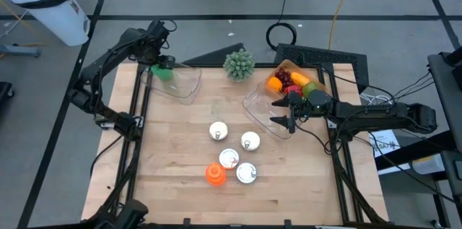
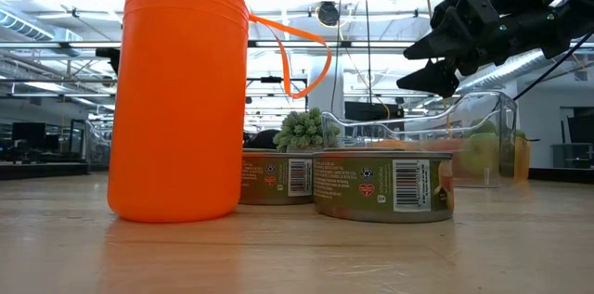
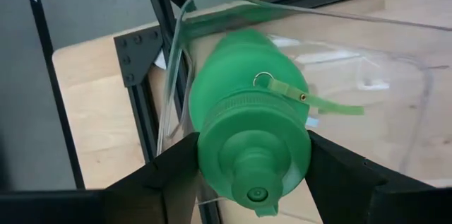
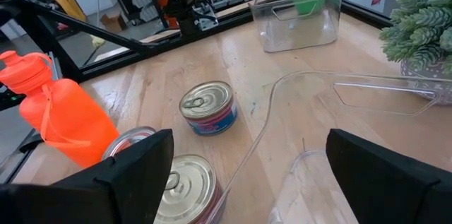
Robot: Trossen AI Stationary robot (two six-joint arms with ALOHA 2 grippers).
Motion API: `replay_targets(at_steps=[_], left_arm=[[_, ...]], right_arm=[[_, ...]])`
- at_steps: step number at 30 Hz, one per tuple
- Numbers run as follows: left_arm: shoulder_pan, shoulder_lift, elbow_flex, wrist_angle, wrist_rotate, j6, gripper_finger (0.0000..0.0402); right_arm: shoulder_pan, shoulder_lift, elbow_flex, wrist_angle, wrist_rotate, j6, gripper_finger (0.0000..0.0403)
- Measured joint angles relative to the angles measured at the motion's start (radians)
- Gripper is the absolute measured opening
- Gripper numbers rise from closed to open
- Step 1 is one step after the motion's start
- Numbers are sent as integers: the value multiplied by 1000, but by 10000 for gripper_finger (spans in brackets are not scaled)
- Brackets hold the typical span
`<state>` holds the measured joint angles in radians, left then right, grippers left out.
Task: Pick & Place Food Item
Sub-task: Put the green tumbler into the left transparent bin, then put the orange tumbler into the left transparent bin
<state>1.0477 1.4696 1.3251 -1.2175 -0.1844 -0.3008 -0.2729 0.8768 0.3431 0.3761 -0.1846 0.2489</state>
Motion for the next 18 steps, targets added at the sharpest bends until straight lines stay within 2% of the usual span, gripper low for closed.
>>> replay_targets(at_steps=[9,18], left_arm=[[0,4,-5,-7,13,7,328],[0,1,-4,-5,17,12,347]], right_arm=[[0,0,0,-1,0,0,354],[0,0,0,-4,0,-3,354]])
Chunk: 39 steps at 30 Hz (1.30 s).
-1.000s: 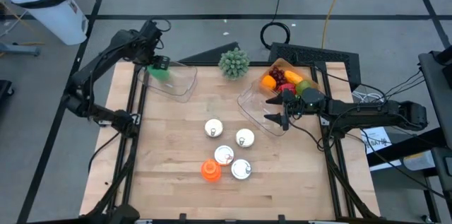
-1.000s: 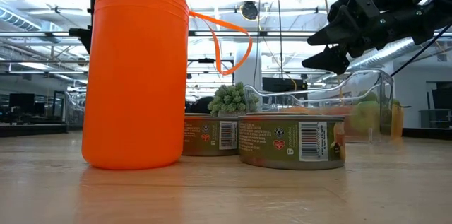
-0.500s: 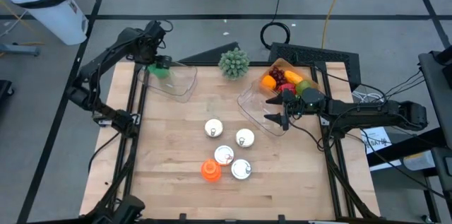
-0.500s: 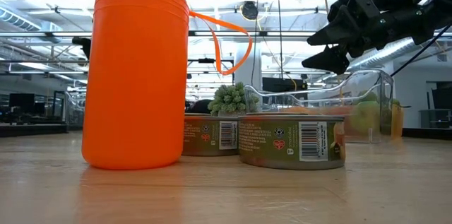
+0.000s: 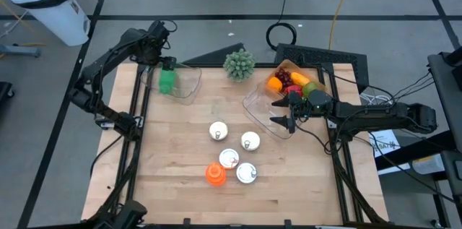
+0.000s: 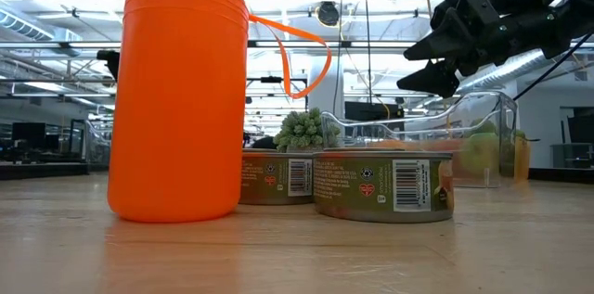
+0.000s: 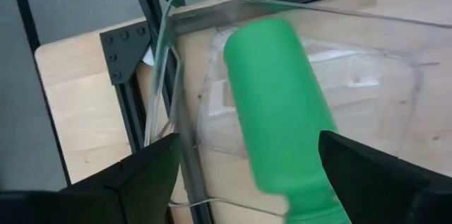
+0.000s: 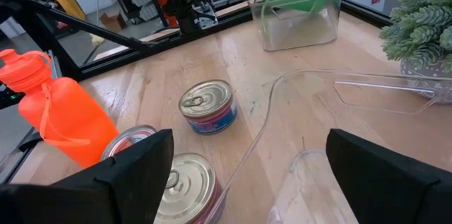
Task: Pick & Place Food Item
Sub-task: Put the orange tumbler into the left transparent bin
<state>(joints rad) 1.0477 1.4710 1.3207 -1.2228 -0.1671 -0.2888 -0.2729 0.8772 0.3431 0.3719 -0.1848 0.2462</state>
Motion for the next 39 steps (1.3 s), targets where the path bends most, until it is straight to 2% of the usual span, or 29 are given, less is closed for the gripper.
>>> replay_targets(at_steps=[5,12,19,24,31,36,39], left_arm=[[-7,-65,15,-3,10,32,348],[-106,-282,15,20,10,51,349],[-345,-496,13,110,20,-20,349],[-560,-561,12,225,67,-54,349],[-901,-486,12,339,62,33,349],[-1110,-336,12,429,52,147,349],[-1216,-219,52,433,-11,149,349]], right_arm=[[0,0,0,-1,0,0,354],[0,0,0,-1,0,-1,354],[0,0,0,0,0,-1,354],[0,0,0,1,0,1,354],[0,0,0,5,0,2,354],[0,0,0,5,0,2,354],[0,0,0,5,0,0,354]])
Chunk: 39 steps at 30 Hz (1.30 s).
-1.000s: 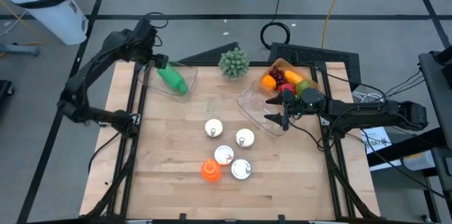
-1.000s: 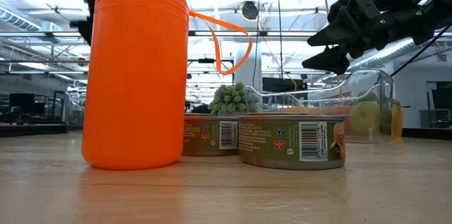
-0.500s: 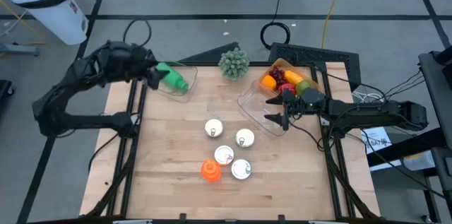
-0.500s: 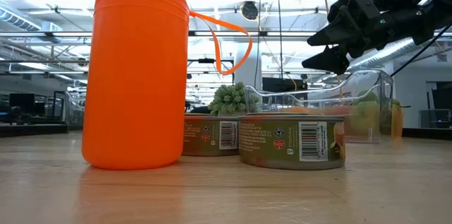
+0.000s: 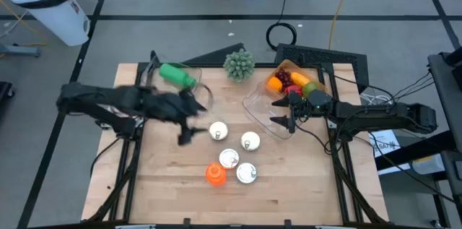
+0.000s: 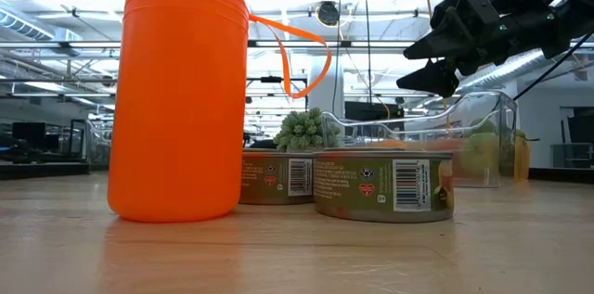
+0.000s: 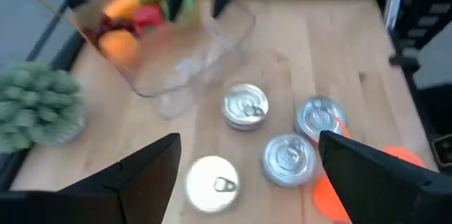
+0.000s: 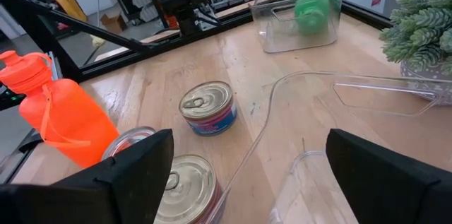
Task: Pick & Place Food Item
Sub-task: Put the orange tumbler into the left transparent bin
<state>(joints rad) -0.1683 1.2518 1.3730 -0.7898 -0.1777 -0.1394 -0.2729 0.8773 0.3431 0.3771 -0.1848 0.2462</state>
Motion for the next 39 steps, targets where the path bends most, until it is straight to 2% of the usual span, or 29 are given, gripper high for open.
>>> replay_targets(at_steps=[2,7,13,22,28,39], left_arm=[[-49,85,63,-35,-37,-35,349],[-111,276,287,-206,-25,-174,349],[-163,446,461,-385,70,-257,349],[-215,564,477,-412,158,-422,349],[-252,615,477,-410,246,-447,349],[-271,658,473,-436,195,-451,349]], right_arm=[[0,0,0,0,0,0,354],[0,0,0,0,0,0,354],[0,0,1,0,0,0,354],[0,0,1,0,0,20,354],[0,0,1,3,0,22,354],[0,0,1,12,0,56,354]])
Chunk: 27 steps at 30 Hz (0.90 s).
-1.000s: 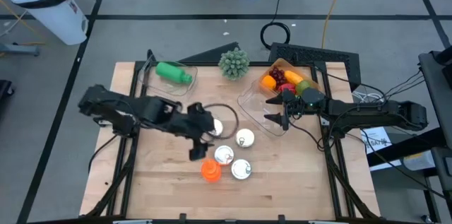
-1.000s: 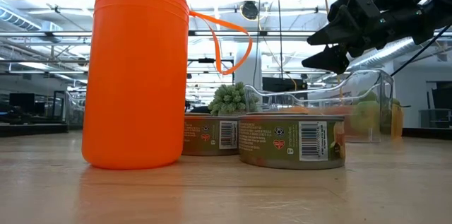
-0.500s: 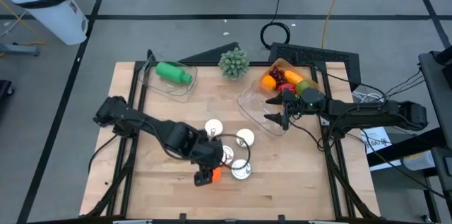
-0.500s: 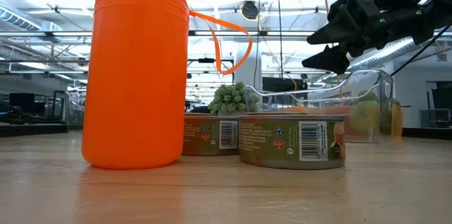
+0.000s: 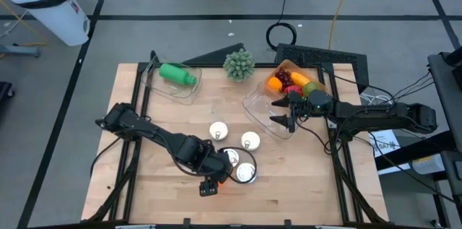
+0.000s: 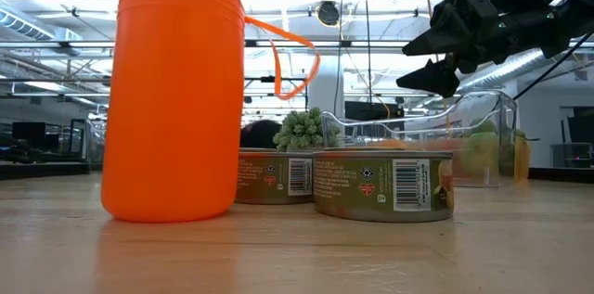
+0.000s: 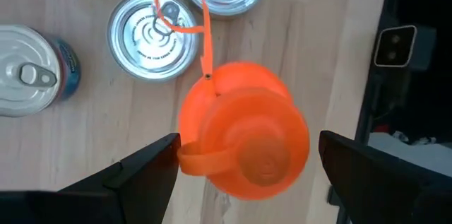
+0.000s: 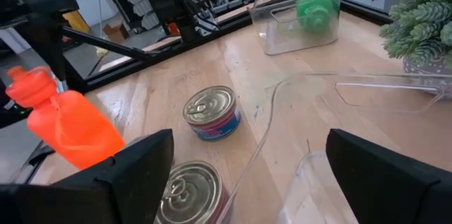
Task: Pick & Place Food Item
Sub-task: Put the orange tumbler into the left transparent bin
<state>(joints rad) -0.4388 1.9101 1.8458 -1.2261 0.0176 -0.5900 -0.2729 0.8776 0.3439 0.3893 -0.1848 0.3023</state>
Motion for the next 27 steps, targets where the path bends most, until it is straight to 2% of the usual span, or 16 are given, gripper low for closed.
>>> replay_targets(at_steps=[12,15,20,27], left_arm=[[6,4,0,8,-44,4,345],[7,4,0,7,-49,-13,317],[28,1,4,5,-43,31,230],[45,-118,9,-23,-80,27,225]], right_arm=[[0,0,0,2,0,0,354],[0,0,0,2,0,0,354],[0,0,0,2,0,-1,354],[0,0,0,-1,0,-3,354]])
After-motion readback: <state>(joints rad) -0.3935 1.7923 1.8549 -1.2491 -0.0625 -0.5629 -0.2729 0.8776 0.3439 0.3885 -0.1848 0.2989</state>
